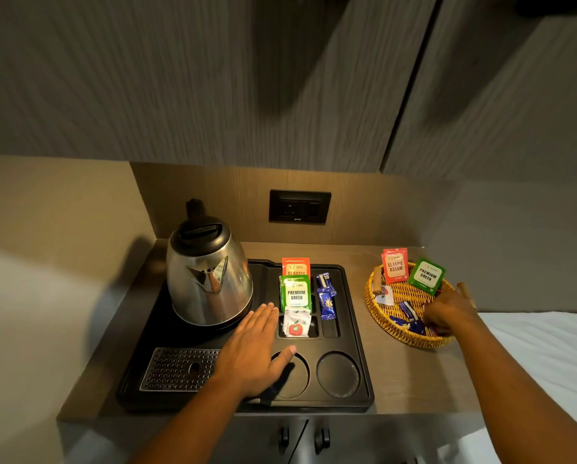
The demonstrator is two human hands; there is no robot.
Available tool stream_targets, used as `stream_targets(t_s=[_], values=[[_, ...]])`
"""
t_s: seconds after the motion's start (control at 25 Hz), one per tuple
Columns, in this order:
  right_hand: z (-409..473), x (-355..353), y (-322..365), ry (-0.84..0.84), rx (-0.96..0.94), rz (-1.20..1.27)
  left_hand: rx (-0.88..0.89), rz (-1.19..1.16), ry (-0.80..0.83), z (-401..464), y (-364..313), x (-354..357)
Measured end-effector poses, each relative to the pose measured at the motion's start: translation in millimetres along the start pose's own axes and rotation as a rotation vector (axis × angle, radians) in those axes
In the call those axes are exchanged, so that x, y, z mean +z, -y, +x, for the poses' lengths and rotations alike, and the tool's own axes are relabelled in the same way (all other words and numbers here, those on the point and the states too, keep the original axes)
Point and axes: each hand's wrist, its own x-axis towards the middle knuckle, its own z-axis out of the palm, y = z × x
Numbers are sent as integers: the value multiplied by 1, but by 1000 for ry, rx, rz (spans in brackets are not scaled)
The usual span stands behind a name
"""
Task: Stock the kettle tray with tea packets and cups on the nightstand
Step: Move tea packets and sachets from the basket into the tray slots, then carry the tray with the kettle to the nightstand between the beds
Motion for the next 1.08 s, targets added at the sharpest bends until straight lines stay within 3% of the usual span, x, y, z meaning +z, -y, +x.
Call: stream_targets(t_s=[0.12, 0.2, 0.36, 0.6, 0.88, 1.0, 1.08], values=[[-16, -21, 6, -98, 34, 145, -7, -9, 4, -1, -2, -1], [-42, -23, 27, -149, -64, 201, 4, -2, 9, 0, -2, -1], [-100, 35, 98, 162, -263, 313, 8, 8, 16, -2, -3, -3], [-111, 73, 124, 198, -227, 210, 18, 20, -4, -1, -3, -2], [-120, 72, 86, -103, -365, 118, -15, -53, 24, -9, -8, -16], [-120, 82, 74, -101, -378, 78, -54, -270, -290, -38, 7, -39], [-117, 86, 71, -96, -388, 93, -105, -255, -473, -57, 40, -56]])
